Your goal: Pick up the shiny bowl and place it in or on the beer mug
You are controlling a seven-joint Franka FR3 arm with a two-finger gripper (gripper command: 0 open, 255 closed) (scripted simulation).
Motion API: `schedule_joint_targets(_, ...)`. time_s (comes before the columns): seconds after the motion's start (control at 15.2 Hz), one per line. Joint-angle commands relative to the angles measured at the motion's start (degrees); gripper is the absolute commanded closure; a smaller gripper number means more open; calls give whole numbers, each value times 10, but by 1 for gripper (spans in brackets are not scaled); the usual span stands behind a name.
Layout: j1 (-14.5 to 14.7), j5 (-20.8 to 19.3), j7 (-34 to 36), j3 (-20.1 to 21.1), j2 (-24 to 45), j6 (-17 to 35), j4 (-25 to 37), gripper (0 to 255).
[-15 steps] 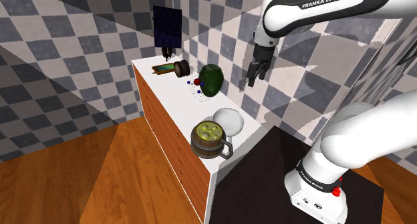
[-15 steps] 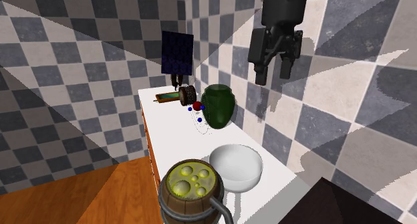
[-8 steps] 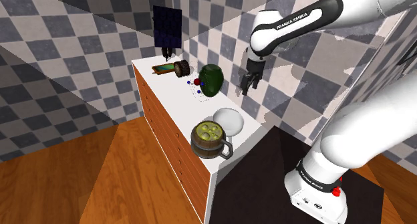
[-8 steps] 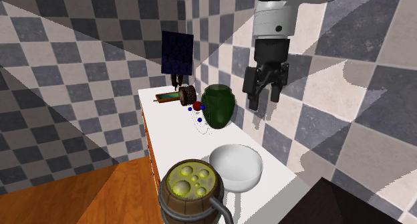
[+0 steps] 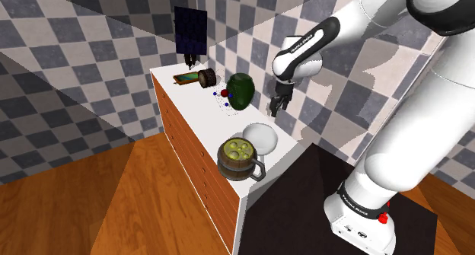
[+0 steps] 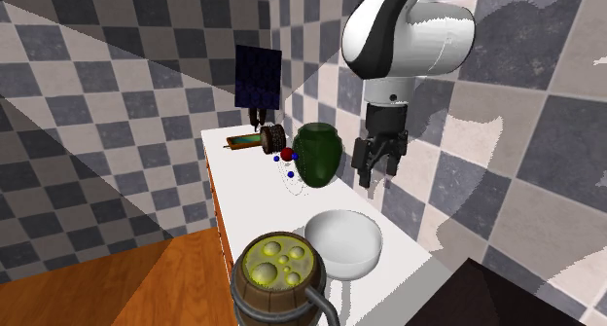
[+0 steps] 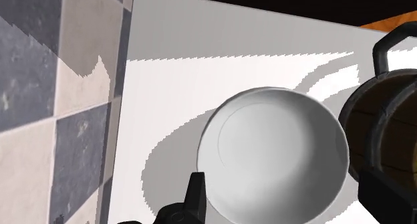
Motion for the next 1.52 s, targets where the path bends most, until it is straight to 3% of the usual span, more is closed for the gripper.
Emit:
schedule_joint_targets(0.0, -1, 26, -24, -2, 53, 33, 16, 0)
schedule_joint_targets(0.66, -64, 141, -135, 38, 294, 115, 155, 0)
schedule_joint_targets(1.45, -82, 165, -153, 62, 355, 159, 172, 0)
